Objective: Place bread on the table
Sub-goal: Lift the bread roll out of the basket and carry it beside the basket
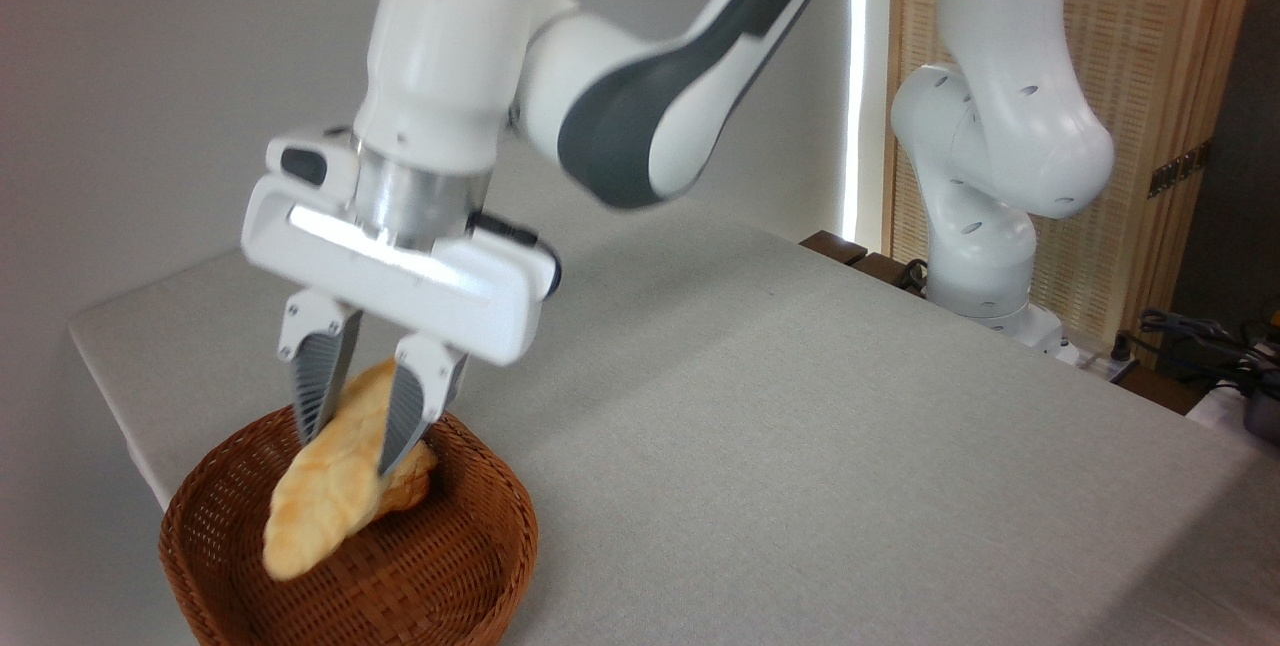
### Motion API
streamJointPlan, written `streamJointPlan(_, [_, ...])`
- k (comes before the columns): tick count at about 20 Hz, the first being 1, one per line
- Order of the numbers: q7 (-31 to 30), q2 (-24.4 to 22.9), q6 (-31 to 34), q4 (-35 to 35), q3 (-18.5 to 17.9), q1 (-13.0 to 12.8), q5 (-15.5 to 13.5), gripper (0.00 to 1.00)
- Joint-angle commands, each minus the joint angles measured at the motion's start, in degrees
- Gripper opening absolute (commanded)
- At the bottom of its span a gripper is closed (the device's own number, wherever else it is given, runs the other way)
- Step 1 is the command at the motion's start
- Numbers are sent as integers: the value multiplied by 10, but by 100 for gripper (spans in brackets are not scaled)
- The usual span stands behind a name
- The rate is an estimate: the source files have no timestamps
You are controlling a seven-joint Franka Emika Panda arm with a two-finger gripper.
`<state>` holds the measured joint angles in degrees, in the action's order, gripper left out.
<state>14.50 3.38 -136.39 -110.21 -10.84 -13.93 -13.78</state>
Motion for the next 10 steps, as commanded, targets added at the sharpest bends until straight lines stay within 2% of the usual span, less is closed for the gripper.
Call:
streamJointPlan(1, [55,-51,127,-5,-1,-4,24,50])
streamJointPlan(4, [120,-72,239,-6,-1,-7,30,52])
streamJointPlan(6, [155,-76,303,-6,0,-8,57,53])
streamJointPlan(8, [174,-78,334,-10,4,-16,77,56])
streamJointPlan(10, [191,-76,348,-18,6,-18,82,59])
